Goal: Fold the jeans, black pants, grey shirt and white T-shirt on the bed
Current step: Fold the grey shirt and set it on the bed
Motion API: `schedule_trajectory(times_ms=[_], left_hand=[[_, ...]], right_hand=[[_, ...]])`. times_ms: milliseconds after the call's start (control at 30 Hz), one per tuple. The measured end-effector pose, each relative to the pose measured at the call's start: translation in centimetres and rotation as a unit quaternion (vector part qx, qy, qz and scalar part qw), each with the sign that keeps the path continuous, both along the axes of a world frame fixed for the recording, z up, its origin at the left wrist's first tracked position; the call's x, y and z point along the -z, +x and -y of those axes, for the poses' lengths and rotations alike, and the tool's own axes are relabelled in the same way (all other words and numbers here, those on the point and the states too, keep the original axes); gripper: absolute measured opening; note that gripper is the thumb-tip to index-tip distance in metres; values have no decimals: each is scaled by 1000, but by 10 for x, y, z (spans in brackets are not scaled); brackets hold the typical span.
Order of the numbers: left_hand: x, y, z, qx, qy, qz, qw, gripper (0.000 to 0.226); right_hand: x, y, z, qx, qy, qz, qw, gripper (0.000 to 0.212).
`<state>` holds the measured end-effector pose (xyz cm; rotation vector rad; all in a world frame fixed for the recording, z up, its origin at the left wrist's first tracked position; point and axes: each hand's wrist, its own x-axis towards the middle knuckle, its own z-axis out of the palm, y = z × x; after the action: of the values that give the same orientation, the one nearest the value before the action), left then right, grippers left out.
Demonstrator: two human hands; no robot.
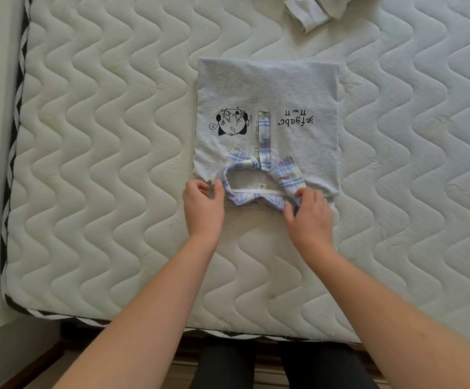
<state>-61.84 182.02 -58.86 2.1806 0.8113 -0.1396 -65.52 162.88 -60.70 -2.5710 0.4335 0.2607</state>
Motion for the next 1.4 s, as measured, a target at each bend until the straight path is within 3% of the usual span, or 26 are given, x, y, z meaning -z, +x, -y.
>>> schedule_trajectory(times_ms=[167, 300, 433, 633, 733, 833, 967, 1067, 1267, 1400], left_hand=[[3, 0, 22, 69, 27, -92, 993, 45], [6, 10, 26, 107, 74, -136, 982, 30], [2, 14, 20, 143, 72, -84, 984, 18], [4, 1, 7, 140, 27, -23, 990, 23], [9, -10, 5, 132, 4, -51, 990, 34], [12, -17, 6, 121, 56, -55, 990, 48], [12, -9, 8, 251, 247, -29, 935, 48], [12, 12, 18, 335, 308, 1, 891, 44], [20, 51, 31, 452, 293, 16, 843, 21], [19, 50, 27, 467, 268, 96, 837, 13]], right_hand=[[8, -3, 8, 3, -34, -63, 997, 31], [8, 11, 10, -46, -83, -112, 989, 28], [-4, 21, 18, -62, -68, -98, 991, 23], [-16, 11, 34, 8, -6, 72, 997, 14], [-5, -1, 37, -2, -24, 34, 999, 16], [5, -8, 34, -41, -76, -8, 996, 27], [5, 4, 25, -64, -119, 19, 991, 43], [4, 26, 11, -111, -119, 43, 986, 46], [9, 60, -1, -236, -179, 61, 953, 29], [3, 68, 7, -227, -124, 89, 962, 24]])
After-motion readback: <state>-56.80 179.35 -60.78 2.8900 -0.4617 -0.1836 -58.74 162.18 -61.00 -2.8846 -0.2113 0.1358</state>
